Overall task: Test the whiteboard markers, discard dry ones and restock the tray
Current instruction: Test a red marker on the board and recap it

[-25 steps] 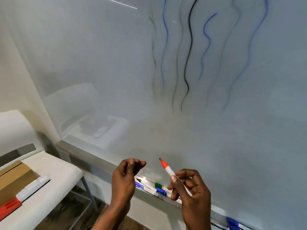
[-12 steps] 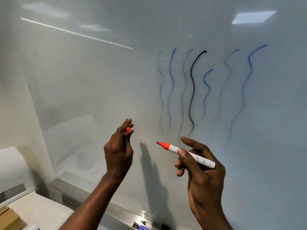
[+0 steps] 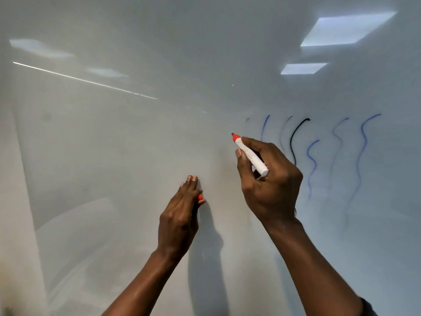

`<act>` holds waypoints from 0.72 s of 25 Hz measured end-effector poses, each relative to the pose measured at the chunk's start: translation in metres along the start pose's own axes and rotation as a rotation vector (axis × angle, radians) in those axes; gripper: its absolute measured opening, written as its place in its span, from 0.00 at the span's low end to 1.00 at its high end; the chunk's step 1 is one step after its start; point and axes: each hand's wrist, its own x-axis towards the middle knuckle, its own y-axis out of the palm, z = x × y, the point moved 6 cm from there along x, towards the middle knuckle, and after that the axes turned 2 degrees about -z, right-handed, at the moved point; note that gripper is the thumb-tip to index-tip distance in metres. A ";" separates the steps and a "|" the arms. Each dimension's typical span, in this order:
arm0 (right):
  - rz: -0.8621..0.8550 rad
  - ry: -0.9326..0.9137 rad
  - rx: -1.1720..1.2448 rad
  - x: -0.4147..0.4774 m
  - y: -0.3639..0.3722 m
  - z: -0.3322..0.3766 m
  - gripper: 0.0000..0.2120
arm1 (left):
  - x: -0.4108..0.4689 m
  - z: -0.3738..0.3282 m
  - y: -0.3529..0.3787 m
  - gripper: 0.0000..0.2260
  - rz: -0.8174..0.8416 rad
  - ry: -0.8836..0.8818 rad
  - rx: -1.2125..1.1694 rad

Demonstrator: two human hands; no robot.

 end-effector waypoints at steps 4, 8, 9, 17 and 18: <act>-0.040 -0.040 -0.191 0.032 0.030 -0.012 0.13 | -0.003 0.005 0.002 0.19 0.011 -0.015 -0.038; 0.070 -0.091 -0.292 0.021 0.047 -0.018 0.11 | -0.007 0.011 0.002 0.22 0.006 -0.017 -0.076; 0.086 -0.107 -0.325 0.012 0.045 -0.017 0.11 | -0.007 0.013 0.002 0.22 0.001 -0.016 -0.085; 0.182 -0.117 -0.499 -0.106 0.010 -0.019 0.08 | -0.009 0.012 0.004 0.20 -0.015 -0.097 -0.248; 0.237 -0.112 -0.511 -0.126 0.009 -0.021 0.08 | -0.009 0.012 0.004 0.20 -0.015 -0.101 -0.250</act>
